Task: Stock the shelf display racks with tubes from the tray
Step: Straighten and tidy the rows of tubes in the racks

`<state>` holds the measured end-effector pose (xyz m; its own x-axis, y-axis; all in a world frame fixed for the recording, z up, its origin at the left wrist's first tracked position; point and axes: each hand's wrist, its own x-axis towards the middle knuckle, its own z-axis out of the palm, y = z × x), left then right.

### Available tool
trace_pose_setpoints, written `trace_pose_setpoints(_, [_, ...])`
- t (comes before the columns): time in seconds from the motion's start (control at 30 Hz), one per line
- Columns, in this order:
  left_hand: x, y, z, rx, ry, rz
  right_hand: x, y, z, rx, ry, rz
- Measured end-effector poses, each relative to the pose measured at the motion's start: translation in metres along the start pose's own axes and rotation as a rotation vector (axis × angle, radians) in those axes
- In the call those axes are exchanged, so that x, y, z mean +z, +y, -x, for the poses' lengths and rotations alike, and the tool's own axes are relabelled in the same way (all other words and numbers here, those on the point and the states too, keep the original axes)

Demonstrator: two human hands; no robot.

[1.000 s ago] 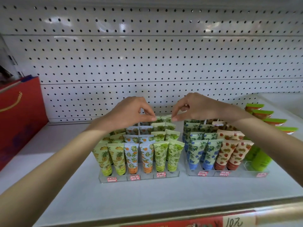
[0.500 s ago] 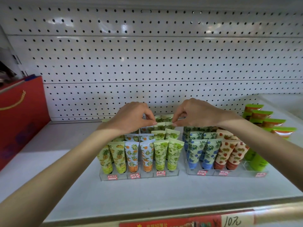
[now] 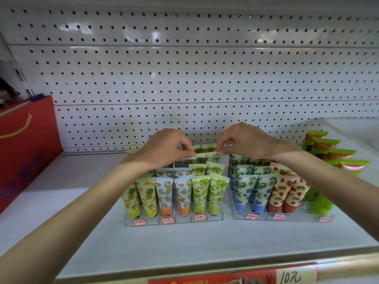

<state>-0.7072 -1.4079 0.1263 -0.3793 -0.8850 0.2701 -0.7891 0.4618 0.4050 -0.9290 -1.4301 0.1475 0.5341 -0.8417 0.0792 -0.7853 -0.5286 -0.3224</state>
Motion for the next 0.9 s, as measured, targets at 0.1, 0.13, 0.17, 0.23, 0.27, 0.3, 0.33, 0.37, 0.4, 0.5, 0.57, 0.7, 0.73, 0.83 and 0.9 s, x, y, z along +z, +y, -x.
trace_pose_setpoints(0.1, [0.0,-0.001,0.0,-0.013,0.004,0.002,0.001,0.0,0.0,-0.002,0.007,-0.003])
trace_pose_setpoints(0.13, [0.0,-0.001,0.0,-0.015,0.001,0.004,0.001,0.001,0.0,-0.003,0.009,-0.006])
trace_pose_setpoints(0.17, [0.0,-0.001,0.0,-0.014,-0.002,0.007,0.001,0.001,0.0,-0.003,0.01,-0.012])
trace_pose_setpoints(0.23, [0.0,-0.001,-0.001,-0.008,-0.009,0.013,0.001,0.0,0.001,-0.002,0.006,-0.024])
trace_pose_setpoints(0.27, [0.0,-0.001,-0.001,-0.006,-0.012,0.016,0.0,0.0,0.002,-0.002,0.005,-0.023])
trace_pose_setpoints(0.3, [0.0,-0.001,-0.001,-0.008,-0.015,0.023,0.0,-0.001,0.002,0.0,0.006,-0.023])
trace_pose_setpoints(0.33, [0.0,-0.001,-0.001,-0.01,-0.018,0.033,0.001,-0.001,0.002,0.003,0.009,-0.027])
trace_pose_setpoints(0.37, [0.0,-0.001,-0.001,-0.011,-0.02,0.043,0.001,-0.002,0.002,0.008,0.012,-0.034])
trace_pose_setpoints(0.4, [0.0,-0.001,-0.001,-0.011,-0.022,0.053,0.001,-0.002,0.002,0.013,0.013,-0.039])
trace_pose_setpoints(0.5, [-0.001,-0.001,0.0,-0.014,-0.024,0.082,0.002,-0.003,0.003,0.018,0.011,-0.048])
trace_pose_setpoints(0.57, [-0.002,-0.001,0.002,-0.018,-0.019,0.104,0.001,-0.002,0.003,0.021,0.014,-0.046])
trace_pose_setpoints(0.7, [-0.005,-0.002,0.006,-0.027,0.002,0.119,0.0,-0.002,0.004,0.017,0.024,-0.041])
trace_pose_setpoints(0.73, [-0.005,-0.003,0.007,-0.031,0.006,0.116,0.0,-0.002,0.005,0.018,0.025,-0.042])
trace_pose_setpoints(0.83, [-0.005,-0.006,0.009,-0.047,0.001,0.111,0.001,-0.002,0.005,0.031,0.025,-0.044])
trace_pose_setpoints(0.9, [-0.005,-0.007,0.01,-0.052,-0.01,0.108,0.001,-0.002,0.005,0.039,0.026,-0.034])
